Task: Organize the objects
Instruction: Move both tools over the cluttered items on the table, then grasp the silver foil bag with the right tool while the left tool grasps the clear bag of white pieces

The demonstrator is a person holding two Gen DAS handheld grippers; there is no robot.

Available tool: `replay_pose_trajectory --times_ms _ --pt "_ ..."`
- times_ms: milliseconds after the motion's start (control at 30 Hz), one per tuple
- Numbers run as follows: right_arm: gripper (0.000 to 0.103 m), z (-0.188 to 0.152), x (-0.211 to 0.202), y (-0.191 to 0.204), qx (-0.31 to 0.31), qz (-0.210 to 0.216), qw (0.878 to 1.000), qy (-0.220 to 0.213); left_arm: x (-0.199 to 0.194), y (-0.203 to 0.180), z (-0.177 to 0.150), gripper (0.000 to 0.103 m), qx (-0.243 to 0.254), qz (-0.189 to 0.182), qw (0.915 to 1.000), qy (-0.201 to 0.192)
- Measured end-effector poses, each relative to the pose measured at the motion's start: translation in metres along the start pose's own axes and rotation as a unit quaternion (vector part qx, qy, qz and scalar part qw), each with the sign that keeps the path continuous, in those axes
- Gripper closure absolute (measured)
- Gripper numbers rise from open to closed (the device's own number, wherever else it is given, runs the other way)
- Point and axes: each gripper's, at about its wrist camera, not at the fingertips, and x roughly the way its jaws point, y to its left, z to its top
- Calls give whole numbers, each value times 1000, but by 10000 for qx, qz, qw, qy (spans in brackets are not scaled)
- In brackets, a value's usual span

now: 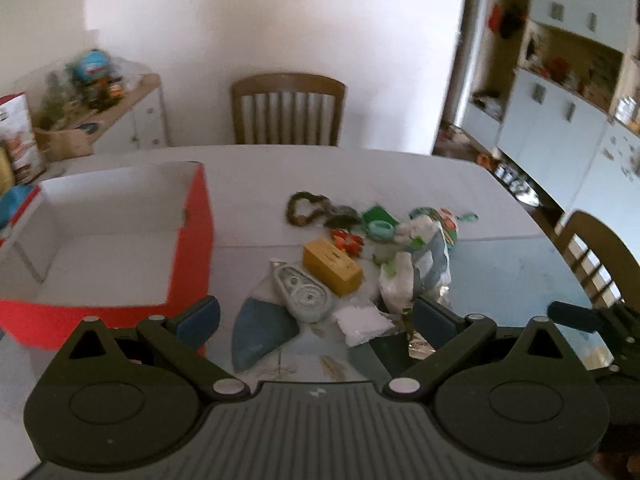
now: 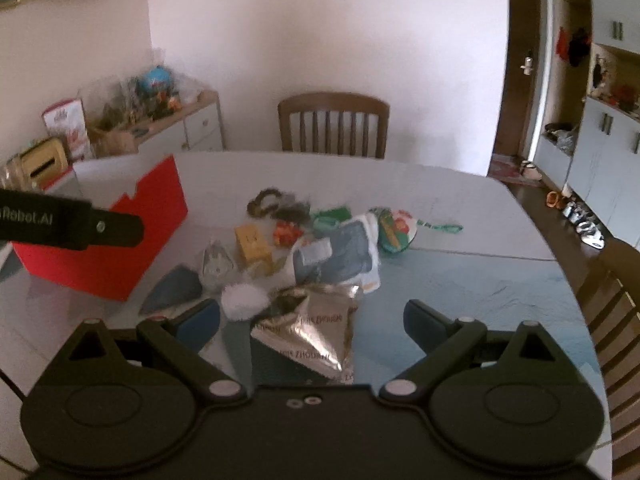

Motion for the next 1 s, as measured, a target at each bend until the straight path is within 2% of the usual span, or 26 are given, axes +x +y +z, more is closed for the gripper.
replay_pose_trajectory --times_ms 233,467,700,1000 --pt "13 -17 35 -7 -58 -13 9992 407 40 -4 0 0 235 -349 9989 215" --pt "16 -17 59 -11 -1 91 9988 485 81 -4 -4 0 213 -444 9972 556" --pt "17 -3 70 -32 567 251 9971 442 94 4 -5 0 95 -439 9977 501" --pt "23 -3 96 -49 938 598 9899 877 109 0 -6 1 154 -523 9966 613"
